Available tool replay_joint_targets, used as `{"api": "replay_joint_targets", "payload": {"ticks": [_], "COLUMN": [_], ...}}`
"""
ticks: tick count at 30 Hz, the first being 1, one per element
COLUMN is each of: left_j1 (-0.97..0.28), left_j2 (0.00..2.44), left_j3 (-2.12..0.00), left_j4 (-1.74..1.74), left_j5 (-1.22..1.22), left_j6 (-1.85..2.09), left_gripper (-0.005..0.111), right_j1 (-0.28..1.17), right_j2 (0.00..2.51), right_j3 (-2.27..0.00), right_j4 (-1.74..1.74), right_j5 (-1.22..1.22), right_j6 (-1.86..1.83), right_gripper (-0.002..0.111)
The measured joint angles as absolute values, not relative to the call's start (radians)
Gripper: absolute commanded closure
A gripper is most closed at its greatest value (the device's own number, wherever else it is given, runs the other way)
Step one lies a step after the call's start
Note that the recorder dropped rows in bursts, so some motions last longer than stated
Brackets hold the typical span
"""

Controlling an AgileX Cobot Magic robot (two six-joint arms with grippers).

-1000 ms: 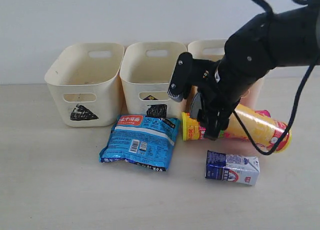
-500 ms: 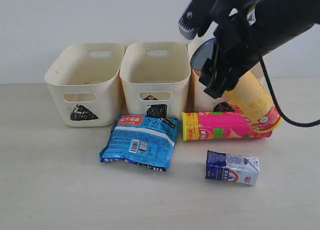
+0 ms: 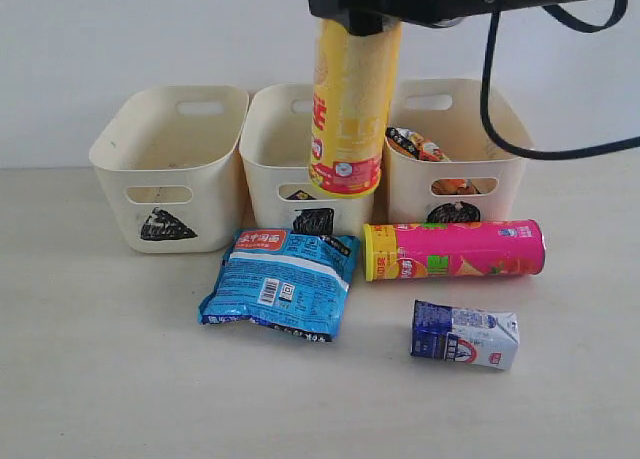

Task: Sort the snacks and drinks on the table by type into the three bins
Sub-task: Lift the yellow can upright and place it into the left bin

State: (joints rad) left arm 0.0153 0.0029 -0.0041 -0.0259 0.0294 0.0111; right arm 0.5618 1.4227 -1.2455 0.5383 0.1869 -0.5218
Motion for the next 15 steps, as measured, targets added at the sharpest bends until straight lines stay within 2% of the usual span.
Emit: {"api": "replay_joint_targets", "payload": {"ticks": [7,15], "left_j1": [0.015,0.015], "left_j2": [0.003,0.003], "left_j3": [-0.004,-0.004], "left_j4": [-0.026,-0.026], "left_j5": [0.028,0.027], "left_j6": [0.011,0.011], "left_gripper": [0.102,0.102], "right_j1": [0.689,0.828], "right_j2": [1.505,1.675], "right_j3": [-1.246,-1.246], "right_j4": [0.569,0.293], "right_j5": [-0.084,-0.517], "right_j6": [-0.528,-0.494], "right_gripper": [0.108,0.108]}}
